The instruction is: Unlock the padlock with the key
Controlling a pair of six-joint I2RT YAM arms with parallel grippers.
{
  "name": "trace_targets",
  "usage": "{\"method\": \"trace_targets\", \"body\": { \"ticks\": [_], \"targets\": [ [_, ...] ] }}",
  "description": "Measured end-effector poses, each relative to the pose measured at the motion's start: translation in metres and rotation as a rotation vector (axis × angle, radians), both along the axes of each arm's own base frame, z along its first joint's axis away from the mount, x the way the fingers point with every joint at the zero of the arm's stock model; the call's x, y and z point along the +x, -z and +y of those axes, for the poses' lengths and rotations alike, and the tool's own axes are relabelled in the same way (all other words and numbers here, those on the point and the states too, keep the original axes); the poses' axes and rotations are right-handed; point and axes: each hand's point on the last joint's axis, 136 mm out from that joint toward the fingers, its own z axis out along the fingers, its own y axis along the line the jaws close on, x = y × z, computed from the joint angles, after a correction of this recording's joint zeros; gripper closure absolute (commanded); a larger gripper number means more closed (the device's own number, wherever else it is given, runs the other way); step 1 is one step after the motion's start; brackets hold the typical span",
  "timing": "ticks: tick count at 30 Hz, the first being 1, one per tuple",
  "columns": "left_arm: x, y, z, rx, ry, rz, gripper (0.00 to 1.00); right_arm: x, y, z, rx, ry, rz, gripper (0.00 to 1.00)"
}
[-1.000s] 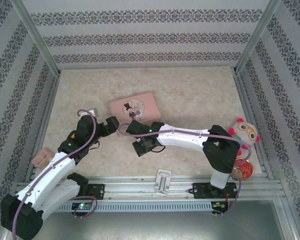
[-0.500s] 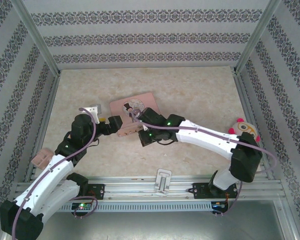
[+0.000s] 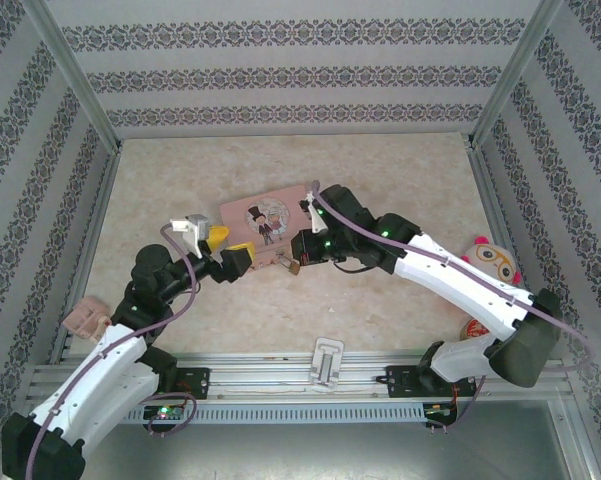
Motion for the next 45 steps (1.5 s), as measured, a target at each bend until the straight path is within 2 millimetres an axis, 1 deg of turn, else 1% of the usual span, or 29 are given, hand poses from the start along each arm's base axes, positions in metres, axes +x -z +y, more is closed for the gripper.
{"method": "trace_targets", "body": {
  "ticks": [2, 4, 5, 9, 12, 16, 18, 20, 25, 31, 36, 41, 45],
  "targets": [
    [-0.003, -0.004, -0.004, 0.005, 0.033, -0.052, 0.07, 0.0, -0.006, -0.001, 0.026, 0.013, 0.007, 1.0],
    [-0.007, -0.005, -0.008, 0.009, 0.058, -0.106, 0.13, -0.001, -0.011, -0.001, 0.048, 0.02, 0.015, 1.0],
    [-0.008, -0.004, -0.009, 0.012, 0.064, -0.124, 0.14, -0.001, -0.013, -0.002, 0.057, 0.026, 0.018, 1.0],
    [-0.013, 0.003, -0.022, 0.032, 0.112, -0.173, 0.16, -0.001, -0.019, 0.001, 0.093, 0.036, 0.032, 1.0],
    [-0.016, 0.007, -0.035, 0.053, 0.155, -0.202, 0.23, 0.0, -0.024, 0.005, 0.123, 0.04, 0.038, 1.0],
    [-0.022, 0.018, -0.056, 0.097, 0.216, -0.232, 0.3, 0.0, -0.028, 0.008, 0.151, 0.042, 0.046, 1.0],
    [-0.022, 0.022, -0.064, 0.116, 0.234, -0.25, 0.36, 0.0, -0.03, 0.009, 0.16, 0.043, 0.049, 1.0],
    [-0.019, 0.026, -0.069, 0.133, 0.236, -0.266, 0.38, 0.001, -0.032, 0.01, 0.172, 0.046, 0.046, 1.0],
    [-0.009, 0.037, -0.078, 0.163, 0.231, -0.296, 0.45, 0.002, -0.039, 0.013, 0.202, 0.05, 0.045, 1.0],
    [-0.003, 0.04, -0.085, 0.158, 0.236, -0.325, 0.54, 0.001, -0.045, 0.015, 0.234, 0.051, 0.045, 1.0],
    [-0.002, 0.036, -0.088, 0.157, 0.236, -0.35, 0.57, 0.0, -0.045, 0.015, 0.246, 0.05, 0.042, 1.0],
    [0.0, 0.025, -0.09, 0.145, 0.229, -0.385, 0.64, -0.001, -0.042, 0.015, 0.245, 0.05, 0.049, 1.0],
    [0.003, 0.02, -0.091, 0.137, 0.227, -0.398, 0.69, -0.001, -0.04, 0.015, 0.246, 0.051, 0.051, 1.0]
  ]
}}
